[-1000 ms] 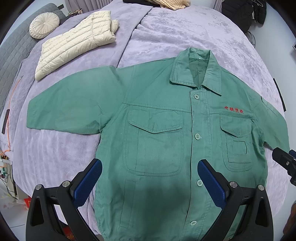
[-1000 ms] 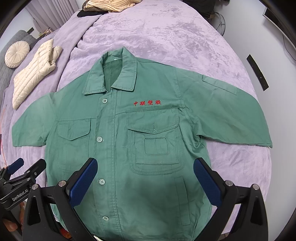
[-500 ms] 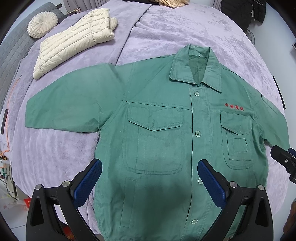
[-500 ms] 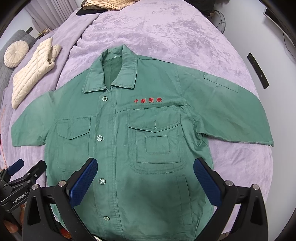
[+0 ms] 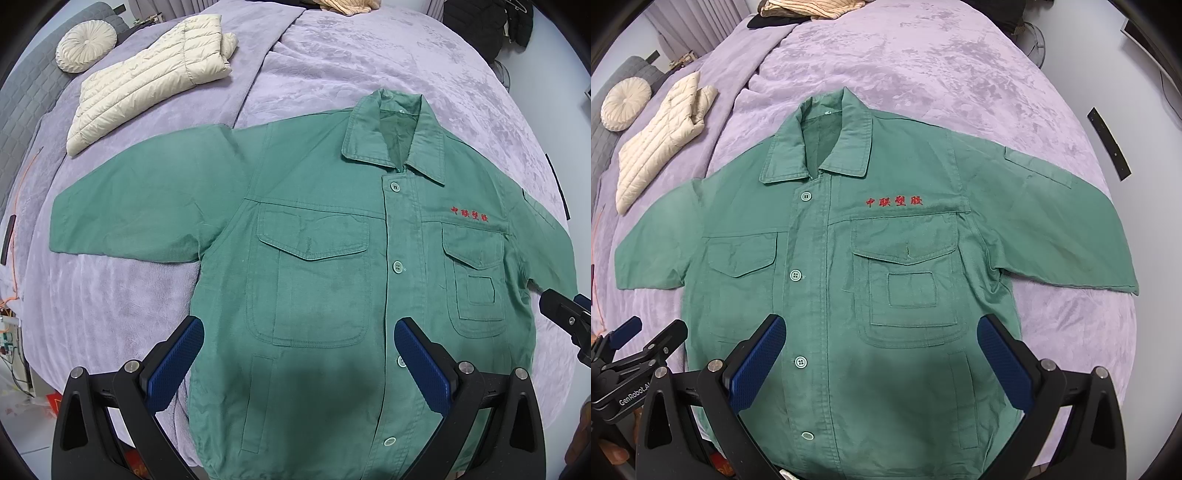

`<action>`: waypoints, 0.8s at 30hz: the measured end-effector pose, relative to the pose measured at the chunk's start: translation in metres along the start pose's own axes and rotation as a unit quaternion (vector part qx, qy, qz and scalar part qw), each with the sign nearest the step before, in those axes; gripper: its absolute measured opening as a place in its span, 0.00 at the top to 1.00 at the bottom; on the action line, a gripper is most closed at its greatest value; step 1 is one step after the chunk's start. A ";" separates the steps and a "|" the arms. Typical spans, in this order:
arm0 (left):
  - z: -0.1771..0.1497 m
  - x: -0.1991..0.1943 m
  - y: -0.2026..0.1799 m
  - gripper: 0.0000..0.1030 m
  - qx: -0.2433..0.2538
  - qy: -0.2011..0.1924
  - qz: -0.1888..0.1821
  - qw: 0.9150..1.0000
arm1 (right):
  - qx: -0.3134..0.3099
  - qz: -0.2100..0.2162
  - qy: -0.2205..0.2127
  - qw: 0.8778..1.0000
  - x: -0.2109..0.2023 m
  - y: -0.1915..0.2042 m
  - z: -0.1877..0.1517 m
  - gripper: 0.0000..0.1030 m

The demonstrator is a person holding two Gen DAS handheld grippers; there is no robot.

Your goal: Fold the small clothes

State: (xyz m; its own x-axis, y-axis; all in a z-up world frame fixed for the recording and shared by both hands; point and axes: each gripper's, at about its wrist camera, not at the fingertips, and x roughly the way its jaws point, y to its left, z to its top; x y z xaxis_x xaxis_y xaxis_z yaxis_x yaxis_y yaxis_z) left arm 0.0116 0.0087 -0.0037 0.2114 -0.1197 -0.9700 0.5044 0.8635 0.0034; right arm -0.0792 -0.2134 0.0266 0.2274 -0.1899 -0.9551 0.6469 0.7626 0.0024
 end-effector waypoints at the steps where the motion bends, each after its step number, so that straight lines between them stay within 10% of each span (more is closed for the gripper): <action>1: 0.000 0.000 0.000 0.00 0.000 0.000 0.000 1.000 | 0.000 0.000 0.000 1.000 0.000 0.001 0.000 0.00; 14: -0.002 0.014 0.024 0.00 -0.022 0.004 -0.020 1.000 | -0.002 0.008 -0.003 1.000 0.005 0.008 0.000 0.00; 24: 0.002 0.061 0.132 0.00 -0.126 -0.021 -0.047 0.991 | -0.037 0.091 0.031 0.995 0.037 0.066 -0.010 0.00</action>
State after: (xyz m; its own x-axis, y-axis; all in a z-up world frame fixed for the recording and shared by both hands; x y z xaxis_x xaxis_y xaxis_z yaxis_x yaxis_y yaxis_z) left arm 0.0922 0.1145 -0.0616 0.2108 -0.2206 -0.9523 0.2987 0.9421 -0.1521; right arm -0.0354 -0.1636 -0.0112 0.2881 -0.0075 -0.9576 0.5433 0.8247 0.1570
